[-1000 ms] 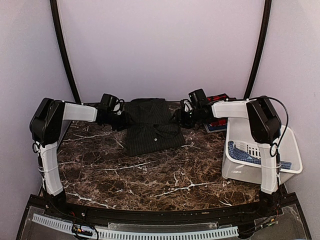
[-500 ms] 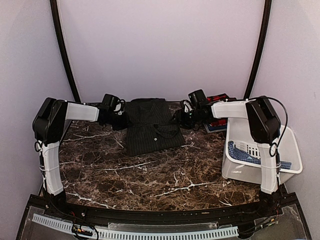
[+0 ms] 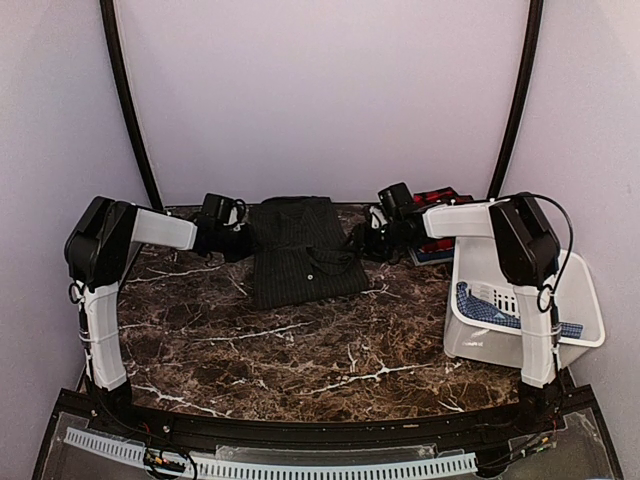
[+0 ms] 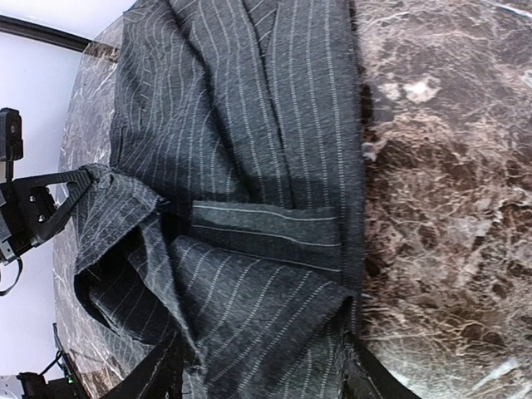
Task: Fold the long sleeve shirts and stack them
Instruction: Smooth out the 2/3-rectangle-folded shirt at the center of the board.
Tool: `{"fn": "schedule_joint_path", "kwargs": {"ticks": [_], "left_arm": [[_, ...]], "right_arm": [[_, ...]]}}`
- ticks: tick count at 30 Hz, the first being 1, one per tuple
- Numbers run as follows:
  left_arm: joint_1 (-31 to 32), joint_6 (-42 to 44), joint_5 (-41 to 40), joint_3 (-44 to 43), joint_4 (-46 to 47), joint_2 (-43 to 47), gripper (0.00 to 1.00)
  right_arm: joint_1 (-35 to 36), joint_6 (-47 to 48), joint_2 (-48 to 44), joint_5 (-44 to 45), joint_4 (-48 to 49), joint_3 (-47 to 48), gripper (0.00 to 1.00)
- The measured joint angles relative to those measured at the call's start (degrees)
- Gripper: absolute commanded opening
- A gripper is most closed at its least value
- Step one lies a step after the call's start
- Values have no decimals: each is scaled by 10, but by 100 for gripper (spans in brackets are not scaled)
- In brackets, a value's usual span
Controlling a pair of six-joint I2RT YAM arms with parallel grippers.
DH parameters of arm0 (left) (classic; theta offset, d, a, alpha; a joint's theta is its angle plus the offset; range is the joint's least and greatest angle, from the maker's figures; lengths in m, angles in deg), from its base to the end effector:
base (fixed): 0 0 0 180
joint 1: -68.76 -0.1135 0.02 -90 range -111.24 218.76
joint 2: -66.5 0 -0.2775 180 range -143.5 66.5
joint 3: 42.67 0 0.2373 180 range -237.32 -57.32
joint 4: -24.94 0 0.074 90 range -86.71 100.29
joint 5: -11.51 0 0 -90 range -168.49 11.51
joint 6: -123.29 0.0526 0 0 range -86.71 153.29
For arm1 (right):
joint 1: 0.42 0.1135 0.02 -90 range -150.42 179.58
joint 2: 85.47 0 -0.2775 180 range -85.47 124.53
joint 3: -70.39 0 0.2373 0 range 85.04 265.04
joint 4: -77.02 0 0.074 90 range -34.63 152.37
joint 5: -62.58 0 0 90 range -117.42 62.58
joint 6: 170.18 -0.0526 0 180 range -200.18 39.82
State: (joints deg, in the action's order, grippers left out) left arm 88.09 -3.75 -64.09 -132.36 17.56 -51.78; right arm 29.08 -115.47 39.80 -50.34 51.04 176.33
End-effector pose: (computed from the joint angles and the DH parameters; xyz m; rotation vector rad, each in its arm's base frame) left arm 0.4306 -0.1649 0.1709 -0.2073 2.2910 -0.8084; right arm 0.4166 0.2593 0.1745 -0.0822 2.5195 0.9832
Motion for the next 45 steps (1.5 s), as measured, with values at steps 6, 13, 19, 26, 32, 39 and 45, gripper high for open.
{"fn": "schedule_joint_path", "kwargs": {"ticks": [6,13,19,26,32,39,45], "left_arm": [[-2,-9,-14,1,0,-3,17],[-4,-13,-19,-11,-11,-26,28],[-5,-11,-33,-46,-41,-30,42],[-8,-2,-59,-92,-79,-29,48],[-6,6,-79,-91,-113,-2,48],[14,6,-74,-64,-115,72,47],[61,1,-47,-42,-94,89,44]], "right_arm": [[-6,6,-7,10,-4,-12,59],[-1,32,-37,33,-15,-18,58],[35,83,-70,76,-31,-18,51],[100,153,-77,115,-75,-18,36],[139,176,-65,127,-104,-11,33],[144,170,-14,141,-128,24,33],[142,161,51,166,-154,110,35]]}}
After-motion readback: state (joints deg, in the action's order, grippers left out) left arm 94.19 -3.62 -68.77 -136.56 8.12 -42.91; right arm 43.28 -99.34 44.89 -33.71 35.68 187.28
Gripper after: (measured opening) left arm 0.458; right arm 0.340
